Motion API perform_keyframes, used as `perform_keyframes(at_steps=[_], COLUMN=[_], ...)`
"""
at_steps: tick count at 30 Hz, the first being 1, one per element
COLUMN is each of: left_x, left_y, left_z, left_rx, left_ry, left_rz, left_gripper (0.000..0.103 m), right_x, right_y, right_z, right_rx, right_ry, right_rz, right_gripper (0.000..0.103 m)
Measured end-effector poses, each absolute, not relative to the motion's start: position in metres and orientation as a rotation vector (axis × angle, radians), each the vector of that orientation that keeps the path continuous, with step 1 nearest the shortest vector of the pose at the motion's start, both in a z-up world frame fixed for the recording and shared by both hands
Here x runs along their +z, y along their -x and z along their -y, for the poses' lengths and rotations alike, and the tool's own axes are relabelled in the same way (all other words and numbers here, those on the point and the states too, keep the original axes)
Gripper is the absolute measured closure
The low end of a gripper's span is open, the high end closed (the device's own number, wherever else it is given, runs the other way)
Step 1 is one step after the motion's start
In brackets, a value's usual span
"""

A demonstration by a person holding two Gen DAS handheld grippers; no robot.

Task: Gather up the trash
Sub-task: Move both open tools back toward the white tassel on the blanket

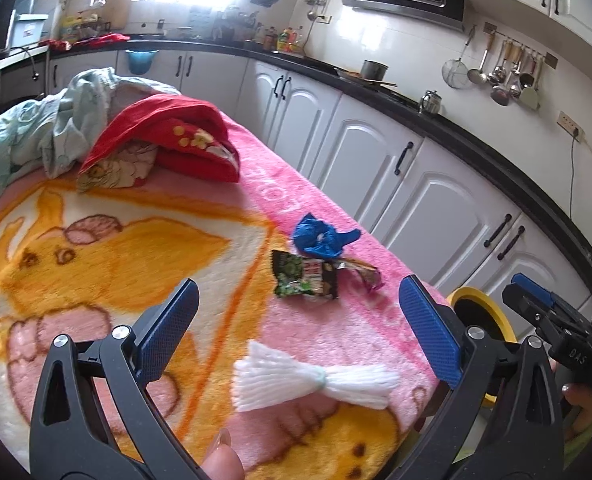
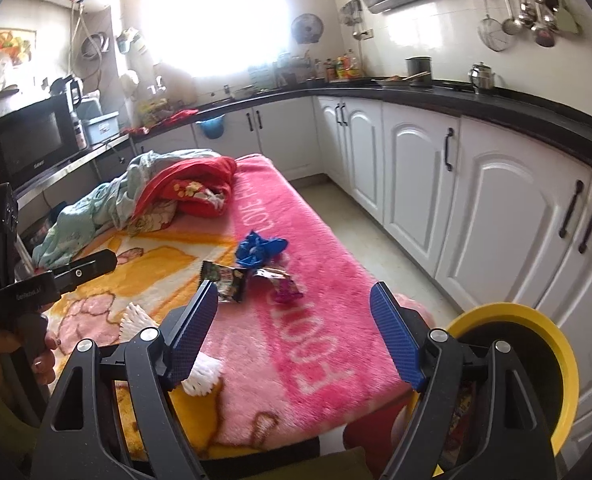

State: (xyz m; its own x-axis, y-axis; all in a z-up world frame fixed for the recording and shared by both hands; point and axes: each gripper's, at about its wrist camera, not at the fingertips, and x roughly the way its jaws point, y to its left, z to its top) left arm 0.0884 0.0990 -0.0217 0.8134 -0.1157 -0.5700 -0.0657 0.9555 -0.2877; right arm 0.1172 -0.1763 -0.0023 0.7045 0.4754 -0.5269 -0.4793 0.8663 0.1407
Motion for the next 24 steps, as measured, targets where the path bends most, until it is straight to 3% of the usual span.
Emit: perform_keyframes(at_steps=[24], left_x=[-0.083], left_y=[-0.093], left_z=[-0.124], left_rx=[-0.125], left_ry=[0.381], left_rz=[-0.746], left_gripper=[0.011], right_x=[-0.053], right_y=[-0.188], right_z=[0.111], right_rx=[0.567], right_ry=[0.147], right_rz=[-0.699], right_gripper=[0.03])
